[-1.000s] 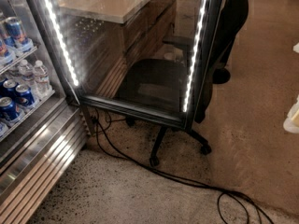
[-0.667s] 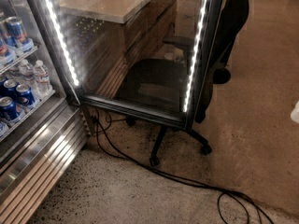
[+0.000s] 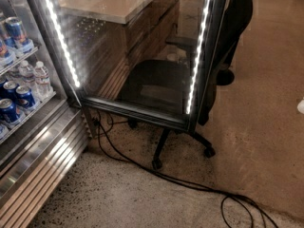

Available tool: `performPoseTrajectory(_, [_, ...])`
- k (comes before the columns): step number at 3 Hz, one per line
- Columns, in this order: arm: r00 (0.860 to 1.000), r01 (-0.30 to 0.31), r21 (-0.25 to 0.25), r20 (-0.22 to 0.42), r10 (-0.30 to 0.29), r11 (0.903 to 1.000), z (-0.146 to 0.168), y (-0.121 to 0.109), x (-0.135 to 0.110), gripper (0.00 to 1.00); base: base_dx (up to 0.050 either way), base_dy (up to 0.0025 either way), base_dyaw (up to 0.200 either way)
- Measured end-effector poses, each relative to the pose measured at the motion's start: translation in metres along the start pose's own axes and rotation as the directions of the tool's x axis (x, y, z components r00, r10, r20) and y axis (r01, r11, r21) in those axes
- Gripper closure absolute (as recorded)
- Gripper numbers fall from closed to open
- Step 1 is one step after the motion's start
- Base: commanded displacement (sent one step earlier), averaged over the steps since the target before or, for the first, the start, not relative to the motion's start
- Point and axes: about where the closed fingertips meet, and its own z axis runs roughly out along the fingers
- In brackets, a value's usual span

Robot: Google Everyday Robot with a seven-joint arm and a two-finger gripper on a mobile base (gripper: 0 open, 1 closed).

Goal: Close right fridge door

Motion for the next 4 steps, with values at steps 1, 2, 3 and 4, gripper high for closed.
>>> performPoseTrajectory(1, [1.000,0.000,0.000,0.000,0.000,1.0000,0.000,0.000,0.000,0.19,0.000,0.00000,0.000])
performPoseTrajectory(2, [1.000,-0.016,0.012,0.008,0.016,0.9998,0.003,-0.011,-0.001,0.42,0.000,0.00000,0.000])
performPoseTrajectory(3, [0.999,-0.035,0.035,0.042,0.033,0.9988,0.011,-0.030,-0.004,0.65,0.000,0.00000,0.000])
performPoseTrajectory(4, [0.994,-0.056,0.066,0.098,0.049,0.9963,0.023,-0.046,-0.012,0.89,0.000,0.00000,0.000])
